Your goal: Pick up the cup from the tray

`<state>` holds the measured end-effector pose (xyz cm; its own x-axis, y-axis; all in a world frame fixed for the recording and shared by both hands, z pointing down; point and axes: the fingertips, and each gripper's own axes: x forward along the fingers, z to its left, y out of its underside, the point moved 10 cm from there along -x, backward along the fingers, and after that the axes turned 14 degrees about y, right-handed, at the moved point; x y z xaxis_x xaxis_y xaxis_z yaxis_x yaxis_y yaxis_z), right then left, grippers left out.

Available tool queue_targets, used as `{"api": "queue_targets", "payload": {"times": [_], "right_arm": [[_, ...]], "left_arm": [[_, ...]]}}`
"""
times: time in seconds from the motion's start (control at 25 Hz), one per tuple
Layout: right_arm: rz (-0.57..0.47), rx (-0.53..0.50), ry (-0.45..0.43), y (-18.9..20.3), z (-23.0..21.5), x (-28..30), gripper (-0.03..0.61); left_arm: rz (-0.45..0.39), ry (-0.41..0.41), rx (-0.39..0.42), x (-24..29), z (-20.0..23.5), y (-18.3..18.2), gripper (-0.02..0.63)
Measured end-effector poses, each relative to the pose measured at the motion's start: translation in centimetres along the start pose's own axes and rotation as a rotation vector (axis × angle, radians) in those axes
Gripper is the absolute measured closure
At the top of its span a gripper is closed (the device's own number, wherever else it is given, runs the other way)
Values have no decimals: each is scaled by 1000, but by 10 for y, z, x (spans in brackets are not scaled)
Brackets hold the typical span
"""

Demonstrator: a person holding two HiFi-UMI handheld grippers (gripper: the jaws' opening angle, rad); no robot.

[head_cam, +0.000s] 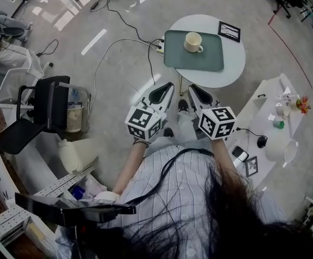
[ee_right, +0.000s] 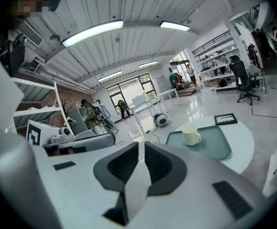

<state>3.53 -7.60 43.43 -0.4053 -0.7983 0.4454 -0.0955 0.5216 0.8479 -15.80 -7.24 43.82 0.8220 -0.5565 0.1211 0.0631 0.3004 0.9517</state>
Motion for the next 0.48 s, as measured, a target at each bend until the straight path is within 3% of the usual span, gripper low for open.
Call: {"api": "queue_targets", "payload": {"times": [0.48], "right_arm": [[54, -8, -33, -45, -52, 73, 523]], "left_arm": [[1, -55, -58, 59, 54, -15, 600]]}}
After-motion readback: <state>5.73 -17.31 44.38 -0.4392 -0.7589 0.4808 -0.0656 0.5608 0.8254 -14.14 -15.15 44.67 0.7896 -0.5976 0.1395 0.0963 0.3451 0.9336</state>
